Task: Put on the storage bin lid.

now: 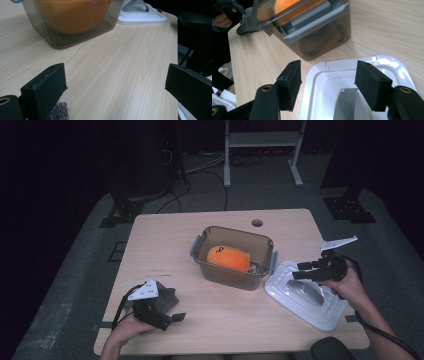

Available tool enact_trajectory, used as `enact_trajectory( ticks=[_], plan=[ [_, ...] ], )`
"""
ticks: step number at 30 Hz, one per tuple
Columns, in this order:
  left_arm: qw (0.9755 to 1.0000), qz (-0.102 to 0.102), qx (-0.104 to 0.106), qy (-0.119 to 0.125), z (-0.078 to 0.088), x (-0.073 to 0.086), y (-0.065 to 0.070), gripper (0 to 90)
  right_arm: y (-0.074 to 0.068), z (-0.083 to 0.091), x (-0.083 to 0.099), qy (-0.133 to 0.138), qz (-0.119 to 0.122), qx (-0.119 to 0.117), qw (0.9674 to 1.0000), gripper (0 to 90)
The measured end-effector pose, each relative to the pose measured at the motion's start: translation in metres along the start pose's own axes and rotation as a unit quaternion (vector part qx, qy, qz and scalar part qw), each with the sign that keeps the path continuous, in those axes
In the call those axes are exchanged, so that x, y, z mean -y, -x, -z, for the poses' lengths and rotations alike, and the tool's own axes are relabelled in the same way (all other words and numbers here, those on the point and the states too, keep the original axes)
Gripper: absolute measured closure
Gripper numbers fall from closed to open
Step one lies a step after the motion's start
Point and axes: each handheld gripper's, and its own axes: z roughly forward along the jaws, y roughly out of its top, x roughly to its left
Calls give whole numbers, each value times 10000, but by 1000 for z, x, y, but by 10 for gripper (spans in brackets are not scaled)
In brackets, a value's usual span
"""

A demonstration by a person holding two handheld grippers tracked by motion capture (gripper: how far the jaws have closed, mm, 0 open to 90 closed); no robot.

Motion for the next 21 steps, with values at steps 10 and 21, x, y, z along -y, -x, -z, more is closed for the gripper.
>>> enact_trajectory(
  ticks=[10, 21],
  plan=[
    [10000, -11, -5, -14, 0, 0, 0, 27, 3, 2, 16, 38, -68, 22, 10000, 360],
    [10000, 49, 43, 59, -1, -1, 1, 27, 9, 1, 39, 29, -128, 141, 9998, 358]
  ],
)
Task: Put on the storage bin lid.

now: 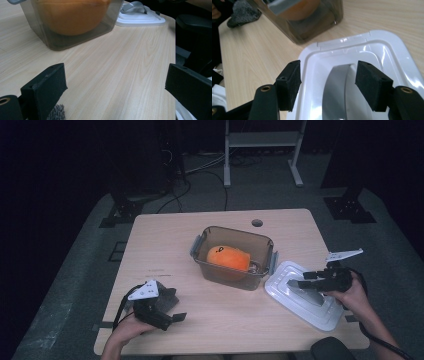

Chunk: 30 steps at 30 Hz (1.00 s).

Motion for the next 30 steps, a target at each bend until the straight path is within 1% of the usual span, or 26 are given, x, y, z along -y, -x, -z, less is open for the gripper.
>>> enact_trajectory(
  ticks=[3, 9, 19, 22, 26, 30],
  plan=[
    [10000, -3, 3, -11, 0, 0, 1, 27, 1, -3, 6, -44, 21, 83, 10000, 364],
    [10000, 14, 40, 26, 1, 0, 1, 27, 2, -4, 15, -41, 62, 146, 9999, 394],
    [10000, 17, 35, 36, 1, 0, 0, 27, 1, -7, 26, -68, 160, 266, 9995, 459],
    [10000, 16, 28, 35, 1, 0, 0, 27, 1, -8, 29, -56, 206, 345, 9992, 499],
    [10000, 23, 32, 37, 1, 0, 0, 27, 1, -8, 30, -46, 248, 343, 9991, 546],
    [10000, 24, 32, 28, 1, 0, 0, 27, 0, -7, 30, -29, 306, 391, 9988, 597]
  ],
)
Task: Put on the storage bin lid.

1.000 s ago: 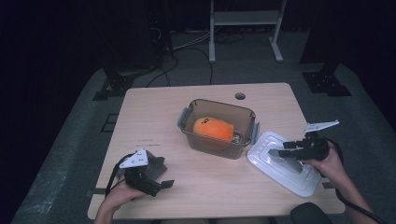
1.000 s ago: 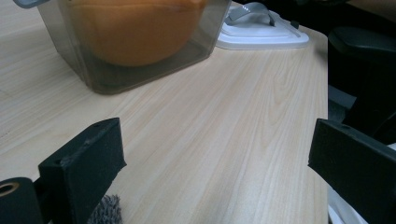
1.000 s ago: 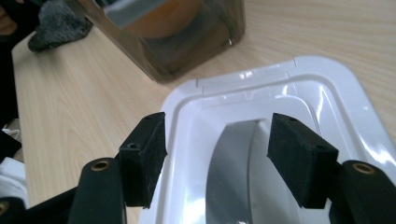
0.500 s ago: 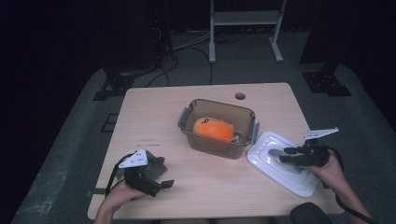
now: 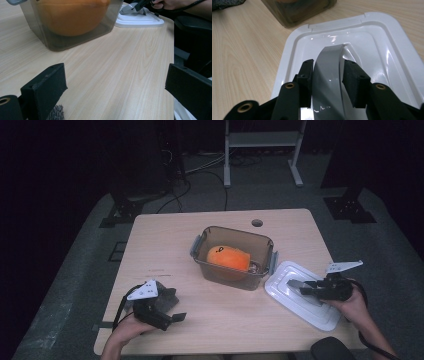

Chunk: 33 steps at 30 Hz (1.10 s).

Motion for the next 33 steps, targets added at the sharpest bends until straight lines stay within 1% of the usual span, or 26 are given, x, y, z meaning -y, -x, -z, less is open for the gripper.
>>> enact_trajectory(
  ticks=[3, 9, 21, 26, 27, 33],
  plan=[
    [10000, 0, 7, 4, 0, 0, 0, 27, -1, 0, 0, 20, 60, 5, 10000, 613],
    [10000, 3, 8, 2, 0, 0, 0, 27, -2, 0, -1, 0, 106, 0, 9999, 653],
    [10000, 15, 13, 7, 0, 0, 0, 27, 0, 3, -1, -39, 122, -11, 9999, 667],
    [10000, 13, 15, 3, 0, 0, 0, 27, -1, 6, -2, -15, 124, -10, 9999, 669],
    [10000, 13, 15, 2, 0, 0, 0, 27, -1, 9, -2, -21, 114, -41, 9999, 669],
    [10000, 16, 4, 17, 1, 0, 0, 27, -2, 17, -6, 10, 169, -14, 9999, 669]
  ],
)
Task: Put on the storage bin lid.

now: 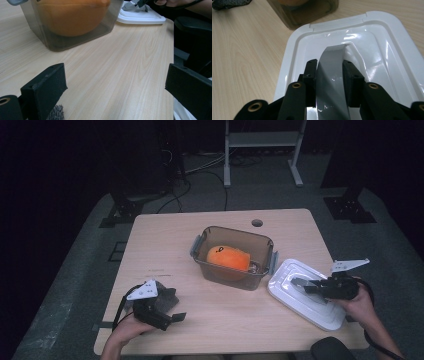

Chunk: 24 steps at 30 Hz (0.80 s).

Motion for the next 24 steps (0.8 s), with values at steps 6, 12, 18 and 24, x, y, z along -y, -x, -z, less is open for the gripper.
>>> enact_trajectory(
  ticks=[6, 12, 18, 24],
  plan=[
    [10000, -11, -5, -7, 0, 0, 0, 27, -2, 7, -3, 28, 27, -18, 10000, 669],
    [10000, -19, -13, -10, 1, 0, 0, 27, -5, 15, -7, 61, 72, -7, 10000, 669],
    [10000, -17, -7, -9, 0, 0, 0, 27, -7, 24, -11, 106, 117, 28, 9999, 669],
    [10000, -12, -9, -16, 0, 0, 0, 27, -8, 32, -13, 93, 124, 65, 9999, 669]
  ],
)
